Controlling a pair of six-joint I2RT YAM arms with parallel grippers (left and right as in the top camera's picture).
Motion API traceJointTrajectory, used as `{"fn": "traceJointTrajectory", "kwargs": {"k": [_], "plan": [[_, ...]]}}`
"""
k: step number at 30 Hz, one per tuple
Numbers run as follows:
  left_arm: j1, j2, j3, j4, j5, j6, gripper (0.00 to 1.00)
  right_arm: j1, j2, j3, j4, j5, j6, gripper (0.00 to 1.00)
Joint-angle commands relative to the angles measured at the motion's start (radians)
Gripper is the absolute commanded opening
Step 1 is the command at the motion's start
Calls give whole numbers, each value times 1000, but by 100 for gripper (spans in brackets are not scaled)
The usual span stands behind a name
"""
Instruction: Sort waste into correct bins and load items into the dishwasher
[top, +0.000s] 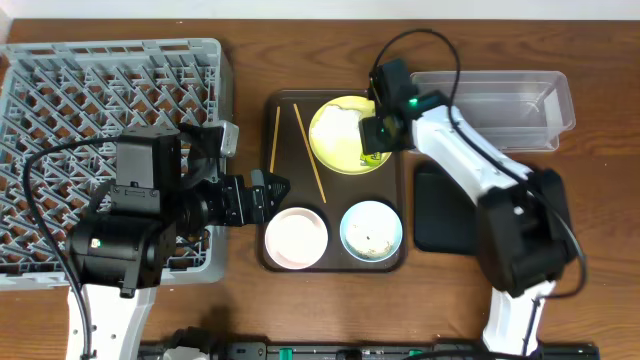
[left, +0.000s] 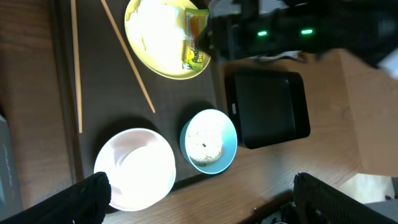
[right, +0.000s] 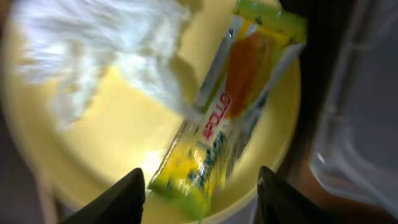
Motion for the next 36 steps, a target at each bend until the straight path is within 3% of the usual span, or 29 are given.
{"fn": "traceJointTrajectory", "kwargs": {"k": [1, 5, 6, 7, 8, 13, 24, 30, 36], "plan": [[-3, -6, 19, -3, -8, 16, 94, 9, 22, 16, 30, 38, 60, 51], [-3, -6, 19, -3, -8, 16, 94, 10, 59, 16, 19, 45, 98, 29], [-3, -6, 19, -3, -8, 16, 94, 10, 67, 15, 10, 53, 99, 22], [-3, -6, 19, -3, -8, 16, 94, 10, 71, 15, -2, 71, 104, 6], [-3, -6, 19, -3, -8, 16, 94, 8, 71, 15, -15, 92, 111, 1], [-3, -6, 19, -3, -8, 16, 94, 6, 3, 30, -46, 110, 97, 1], [-3, -6, 19, -3, -8, 16, 94, -39, -323, 47, -48, 223, 79, 1], [-3, -6, 19, -3, -8, 16, 94, -98, -304, 37, -69, 383, 11, 1], [-3, -6, 19, -3, -8, 16, 94, -203, -198, 34, -60, 380, 12, 3]]}}
